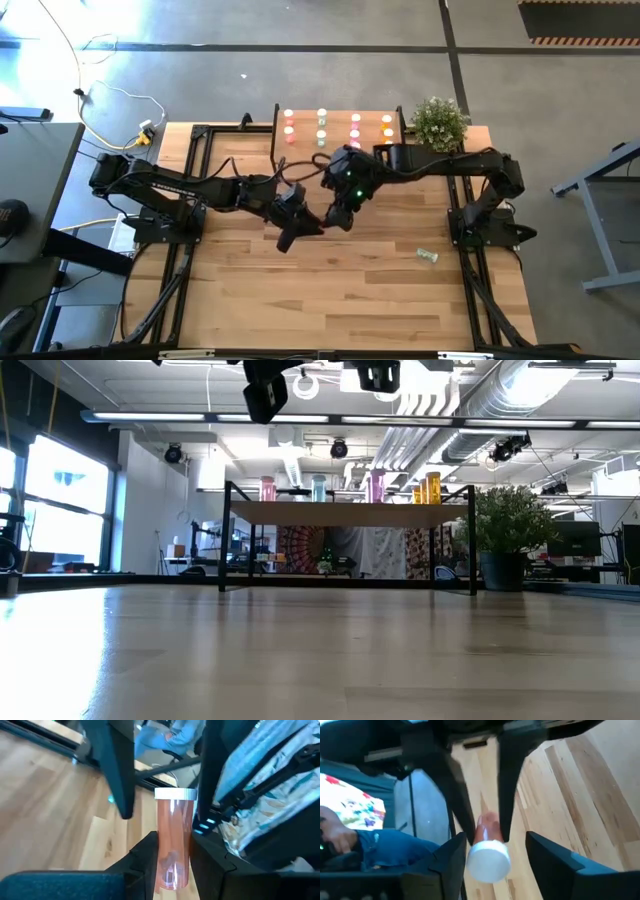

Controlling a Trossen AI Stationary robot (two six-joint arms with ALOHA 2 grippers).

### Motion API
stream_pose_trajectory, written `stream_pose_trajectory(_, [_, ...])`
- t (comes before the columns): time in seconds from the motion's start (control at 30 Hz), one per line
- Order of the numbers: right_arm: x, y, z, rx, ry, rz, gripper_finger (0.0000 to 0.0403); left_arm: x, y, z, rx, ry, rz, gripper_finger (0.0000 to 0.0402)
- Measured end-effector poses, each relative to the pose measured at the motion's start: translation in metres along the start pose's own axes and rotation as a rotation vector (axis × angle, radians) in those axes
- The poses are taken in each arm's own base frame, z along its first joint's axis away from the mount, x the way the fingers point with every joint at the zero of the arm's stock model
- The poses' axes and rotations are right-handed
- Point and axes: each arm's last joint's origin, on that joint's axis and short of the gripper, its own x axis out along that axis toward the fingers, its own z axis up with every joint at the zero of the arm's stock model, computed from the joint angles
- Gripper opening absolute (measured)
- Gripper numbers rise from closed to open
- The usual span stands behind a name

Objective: Pick and place medicine bottles onto shelf by color
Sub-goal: Put the pink pill bottle on the shelf aligned with the other pink pill bottles

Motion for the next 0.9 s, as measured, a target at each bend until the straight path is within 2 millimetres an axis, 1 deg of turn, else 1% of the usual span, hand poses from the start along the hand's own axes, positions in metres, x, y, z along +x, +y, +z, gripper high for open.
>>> stream_pose_trajectory(0.17, [-0.02,-0.004,0.004,0.005,-0.056,-0.005,0.02,0.0,0.002,0.002,0.01,-0.042,0.07,0.009])
stream_pose_trajectory(0.27, [-0.033,-0.007,0.007,0.006,-0.098,-0.007,0.0201,0.0,-0.002,0.001,0.042,-0.09,0.144,0.009])
stream_pose_trajectory(0.4, [-0.058,-0.011,0.01,-0.005,-0.164,-0.013,0.0201,0.0,-0.014,-0.001,0.1,-0.194,0.293,0.009])
stream_pose_trajectory(0.57, [-0.09,-0.017,0.012,-0.016,-0.251,-0.019,0.0201,-0.003,-0.031,-0.009,0.141,-0.334,0.552,0.009])
stream_pose_trajectory(0.7, [-0.115,-0.022,0.01,-0.04,-0.319,-0.032,0.0201,-0.008,-0.04,-0.022,0.139,-0.437,0.779,0.009])
stream_pose_trajectory(0.83, [-0.136,-0.023,0.007,-0.058,-0.378,-0.041,0.0201,-0.014,-0.041,-0.043,0.114,-0.539,0.97,0.009])
stream_pose_trajectory(0.9, [-0.143,-0.024,0.007,-0.077,-0.402,-0.045,0.0201,-0.016,-0.04,-0.052,0.104,-0.578,1.026,0.009])
